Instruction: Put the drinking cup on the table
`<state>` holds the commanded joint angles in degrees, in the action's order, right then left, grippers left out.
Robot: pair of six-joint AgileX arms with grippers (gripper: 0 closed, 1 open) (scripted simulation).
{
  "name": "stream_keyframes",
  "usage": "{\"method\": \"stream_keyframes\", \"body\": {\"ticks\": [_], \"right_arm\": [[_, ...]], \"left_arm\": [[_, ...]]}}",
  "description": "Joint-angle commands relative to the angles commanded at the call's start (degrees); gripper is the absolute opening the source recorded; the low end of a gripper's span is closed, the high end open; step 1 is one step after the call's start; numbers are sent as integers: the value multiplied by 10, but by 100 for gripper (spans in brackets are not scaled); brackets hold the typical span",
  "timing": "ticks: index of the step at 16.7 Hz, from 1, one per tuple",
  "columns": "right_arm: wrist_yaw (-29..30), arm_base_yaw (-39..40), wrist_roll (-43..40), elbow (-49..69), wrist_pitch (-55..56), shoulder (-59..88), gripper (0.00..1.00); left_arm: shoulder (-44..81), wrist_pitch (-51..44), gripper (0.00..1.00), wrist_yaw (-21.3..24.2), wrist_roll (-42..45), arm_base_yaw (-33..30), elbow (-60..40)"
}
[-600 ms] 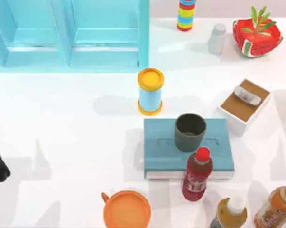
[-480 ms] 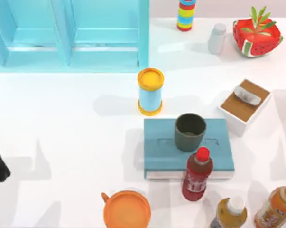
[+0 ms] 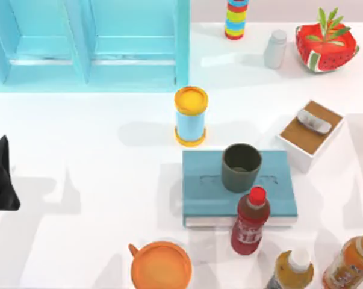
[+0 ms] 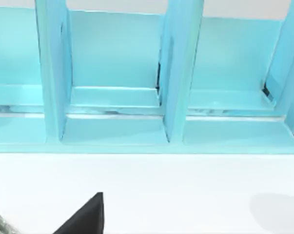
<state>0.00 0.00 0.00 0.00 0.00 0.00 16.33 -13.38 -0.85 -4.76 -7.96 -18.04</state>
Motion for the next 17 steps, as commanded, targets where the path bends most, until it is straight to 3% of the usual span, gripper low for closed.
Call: {"method": "stream_keyframes", "body": {"ticks": [5,17], "right_arm": [[0,0,0,0,0,0,100],[0,0,0,0,0,0,100]], "left_arm": [[212,-152,100,-20,-74,-96,-268],[860,-553,100,-77,-326,-351,-1070]]}}
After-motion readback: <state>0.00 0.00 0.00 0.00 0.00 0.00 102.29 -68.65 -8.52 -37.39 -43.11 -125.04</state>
